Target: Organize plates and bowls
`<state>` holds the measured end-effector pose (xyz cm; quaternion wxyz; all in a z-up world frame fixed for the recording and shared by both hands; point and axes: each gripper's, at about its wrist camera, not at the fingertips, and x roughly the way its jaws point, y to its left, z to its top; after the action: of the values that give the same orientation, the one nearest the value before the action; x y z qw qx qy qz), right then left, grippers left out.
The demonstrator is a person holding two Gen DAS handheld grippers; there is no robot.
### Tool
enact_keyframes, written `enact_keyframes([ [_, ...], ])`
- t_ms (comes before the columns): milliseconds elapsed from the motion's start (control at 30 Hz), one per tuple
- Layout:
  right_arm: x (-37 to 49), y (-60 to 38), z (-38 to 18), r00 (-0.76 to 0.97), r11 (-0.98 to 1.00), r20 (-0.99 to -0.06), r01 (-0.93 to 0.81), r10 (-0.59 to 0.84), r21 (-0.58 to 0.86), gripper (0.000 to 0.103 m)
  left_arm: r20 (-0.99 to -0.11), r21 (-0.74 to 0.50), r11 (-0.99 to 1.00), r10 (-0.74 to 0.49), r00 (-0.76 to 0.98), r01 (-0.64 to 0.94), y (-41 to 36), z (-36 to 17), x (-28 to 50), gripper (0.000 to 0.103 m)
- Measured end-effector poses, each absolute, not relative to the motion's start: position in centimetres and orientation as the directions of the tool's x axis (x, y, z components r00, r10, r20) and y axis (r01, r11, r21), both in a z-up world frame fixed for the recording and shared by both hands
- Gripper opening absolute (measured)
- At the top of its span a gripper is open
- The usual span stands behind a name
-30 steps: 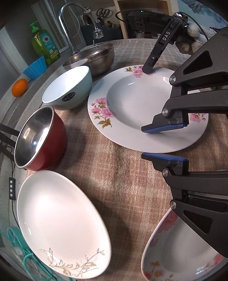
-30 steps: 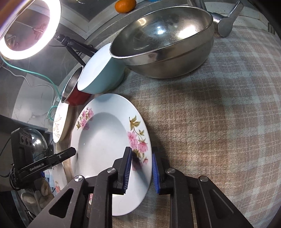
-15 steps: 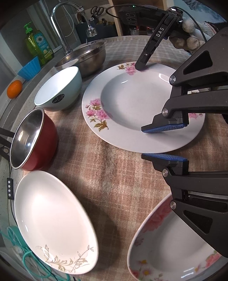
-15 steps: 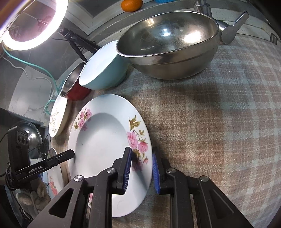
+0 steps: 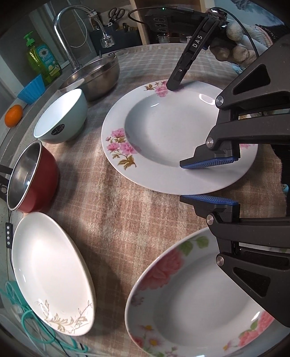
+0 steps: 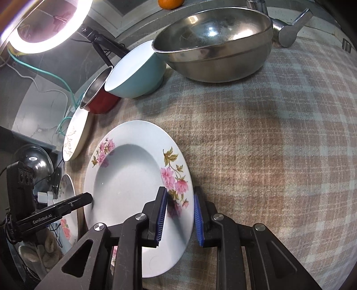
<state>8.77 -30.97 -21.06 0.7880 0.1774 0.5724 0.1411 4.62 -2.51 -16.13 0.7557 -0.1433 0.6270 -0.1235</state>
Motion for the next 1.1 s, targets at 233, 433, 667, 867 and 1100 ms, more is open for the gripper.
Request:
enact_keyframes([
  [233,8.4,-31.0,-21.0,0.305,0.902,-0.856,-0.030,0.418,0.430,0.021,-0.914,-0.365,0.931,-0.360,0.184,0.009,-2.7,-16.2,3.8,0.021],
  [433,8.4,-31.1,-21.0,0.298,0.903,-0.858,-0.035,0.418,0.428,0.021,-0.915,-0.364,0.931,-0.360,0.181,0.010,-2.8,-16.3,3.3,0.021],
  [667,8.6,-30.7,-21.0,0.299,0.905,-0.859,-0.043,0.416,0.423,0.022,-0.914,-0.368,0.930,-0.363,0.183,0.008,-2.9,-16.3,3.0,0.022],
  [867,8.7,-30.7,-21.0,0.294,0.905,-0.861,-0.046,0.416,0.422,0.022,-0.915,-0.366,0.931,-0.361,0.181,0.009,-3.0,-16.3,2.9,0.022],
  [1100,8.6,-30.7,-21.0,0.291,0.906,-0.861,-0.050,0.416,0.421,0.022,-0.916,-0.364,0.931,-0.360,0.177,0.012,-3.1,-16.4,2.6,0.022],
])
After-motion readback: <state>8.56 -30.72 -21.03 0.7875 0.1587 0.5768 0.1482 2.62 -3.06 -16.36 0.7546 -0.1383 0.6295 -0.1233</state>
